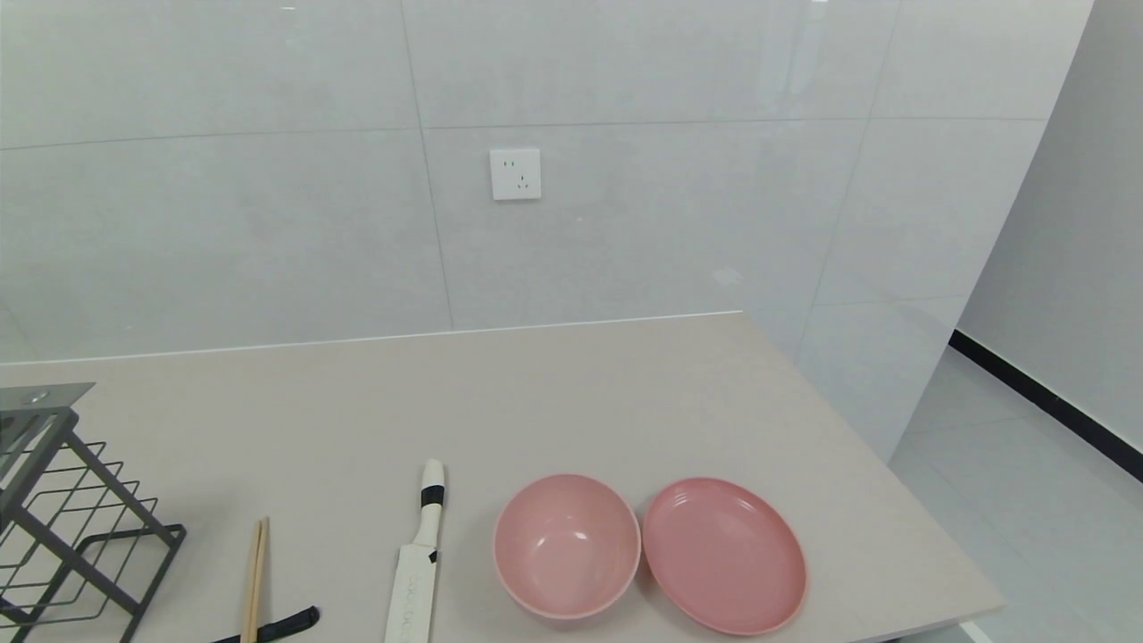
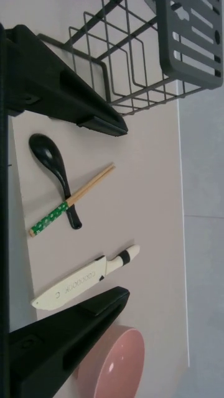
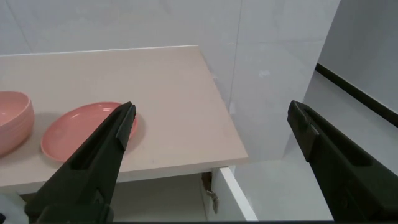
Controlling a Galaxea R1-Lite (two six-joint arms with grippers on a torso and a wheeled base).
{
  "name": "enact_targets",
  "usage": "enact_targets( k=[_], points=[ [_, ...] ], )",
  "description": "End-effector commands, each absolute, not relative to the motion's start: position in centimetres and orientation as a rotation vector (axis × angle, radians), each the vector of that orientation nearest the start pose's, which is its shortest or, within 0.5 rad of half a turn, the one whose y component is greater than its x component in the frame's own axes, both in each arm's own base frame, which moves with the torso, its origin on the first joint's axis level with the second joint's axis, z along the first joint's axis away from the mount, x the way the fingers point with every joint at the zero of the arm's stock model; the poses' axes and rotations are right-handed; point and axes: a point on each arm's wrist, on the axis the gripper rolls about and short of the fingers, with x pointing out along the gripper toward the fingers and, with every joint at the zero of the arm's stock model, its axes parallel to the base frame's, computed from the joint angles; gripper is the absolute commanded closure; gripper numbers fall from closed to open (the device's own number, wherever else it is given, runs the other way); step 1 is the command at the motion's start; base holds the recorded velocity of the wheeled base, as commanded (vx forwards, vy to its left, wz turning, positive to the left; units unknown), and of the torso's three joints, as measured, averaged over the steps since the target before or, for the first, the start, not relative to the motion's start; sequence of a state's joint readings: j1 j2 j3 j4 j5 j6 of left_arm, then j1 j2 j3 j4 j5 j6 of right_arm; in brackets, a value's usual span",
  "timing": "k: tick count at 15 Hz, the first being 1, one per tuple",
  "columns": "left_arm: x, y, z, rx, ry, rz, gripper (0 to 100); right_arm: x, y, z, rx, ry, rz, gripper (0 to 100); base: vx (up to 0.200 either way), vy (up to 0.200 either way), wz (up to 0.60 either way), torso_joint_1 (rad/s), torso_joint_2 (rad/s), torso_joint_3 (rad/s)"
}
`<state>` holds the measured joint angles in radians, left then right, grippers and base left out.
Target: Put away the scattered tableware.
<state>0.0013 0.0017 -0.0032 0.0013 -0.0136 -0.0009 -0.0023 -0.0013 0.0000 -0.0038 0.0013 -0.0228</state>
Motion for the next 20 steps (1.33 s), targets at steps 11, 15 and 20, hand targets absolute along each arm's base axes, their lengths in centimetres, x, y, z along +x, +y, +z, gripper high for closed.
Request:
enact_targets(
  k=[11,15,20],
  points=[
    [-1.2,-0.4,15.1,-0.001,-0.159,-0.286,0,0.3,0.5,18.7,-0.091,-0.016,0.308,0,0.000,0.000,0.00,0.000,0.00,0.000],
    [5.1,-2.0,20.8,-0.317,0.117,-0.512,0,9.9,3.0,21.5,-0.114,0.277,0.544,0,0.000,0.000,0.00,0.000,0.00,0.000],
    [14.5,-6.1,20.8,-0.067,0.367,-0.564,0,15.7,5.0,17.3,-0.107,0.593,0.582,0,0.000,0.000,0.00,0.000,0.00,0.000]
  ],
)
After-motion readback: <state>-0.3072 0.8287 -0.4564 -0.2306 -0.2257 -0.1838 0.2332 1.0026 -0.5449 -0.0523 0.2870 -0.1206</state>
